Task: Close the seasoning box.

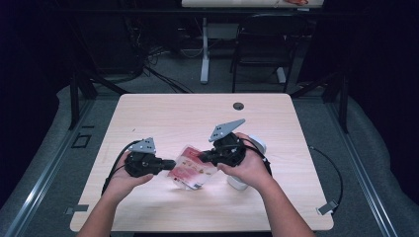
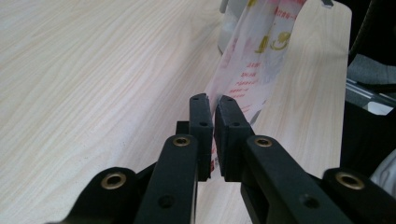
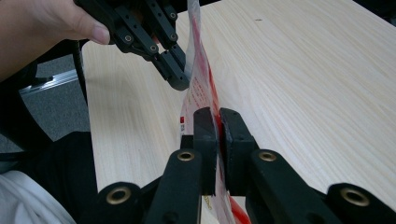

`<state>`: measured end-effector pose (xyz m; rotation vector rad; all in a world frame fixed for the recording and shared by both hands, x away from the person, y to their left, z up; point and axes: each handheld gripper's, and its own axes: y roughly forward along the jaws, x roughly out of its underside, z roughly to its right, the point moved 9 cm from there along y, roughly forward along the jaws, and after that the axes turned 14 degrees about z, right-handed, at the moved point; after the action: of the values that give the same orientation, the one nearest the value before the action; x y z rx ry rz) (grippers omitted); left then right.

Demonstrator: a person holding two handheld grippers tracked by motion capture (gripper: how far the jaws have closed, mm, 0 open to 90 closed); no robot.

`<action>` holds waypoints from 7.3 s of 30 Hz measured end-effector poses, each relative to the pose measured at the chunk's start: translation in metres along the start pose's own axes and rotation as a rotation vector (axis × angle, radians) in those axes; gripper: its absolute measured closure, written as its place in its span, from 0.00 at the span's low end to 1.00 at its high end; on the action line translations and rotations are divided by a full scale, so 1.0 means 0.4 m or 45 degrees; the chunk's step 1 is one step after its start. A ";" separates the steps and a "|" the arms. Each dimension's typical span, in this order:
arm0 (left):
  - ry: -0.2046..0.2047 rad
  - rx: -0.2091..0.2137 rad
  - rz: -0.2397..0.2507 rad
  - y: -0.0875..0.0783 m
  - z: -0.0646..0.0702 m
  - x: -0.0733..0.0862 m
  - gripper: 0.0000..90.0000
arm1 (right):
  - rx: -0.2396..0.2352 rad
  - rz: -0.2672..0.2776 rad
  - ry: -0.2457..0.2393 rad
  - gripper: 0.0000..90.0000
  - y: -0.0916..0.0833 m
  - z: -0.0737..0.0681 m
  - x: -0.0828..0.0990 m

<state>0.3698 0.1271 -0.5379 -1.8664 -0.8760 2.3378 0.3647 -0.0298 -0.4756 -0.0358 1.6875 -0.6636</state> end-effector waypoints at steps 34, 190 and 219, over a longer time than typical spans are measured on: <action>-0.028 -0.076 -0.002 -0.019 -0.040 0.059 1.00 | -0.011 0.071 0.036 0.79 -0.004 -0.011 -0.018; -0.254 -0.231 0.088 -0.091 -0.120 0.097 0.59 | 0.671 0.262 0.264 0.99 -0.243 0.189 0.156; -0.264 -0.310 0.093 -0.091 -0.140 0.112 0.58 | 0.797 0.240 0.435 0.80 -0.308 0.191 0.391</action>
<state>0.3963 0.1964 -0.5690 -1.7837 -1.1815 2.6107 0.3559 -0.2223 -0.5667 0.7050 1.7043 -1.0688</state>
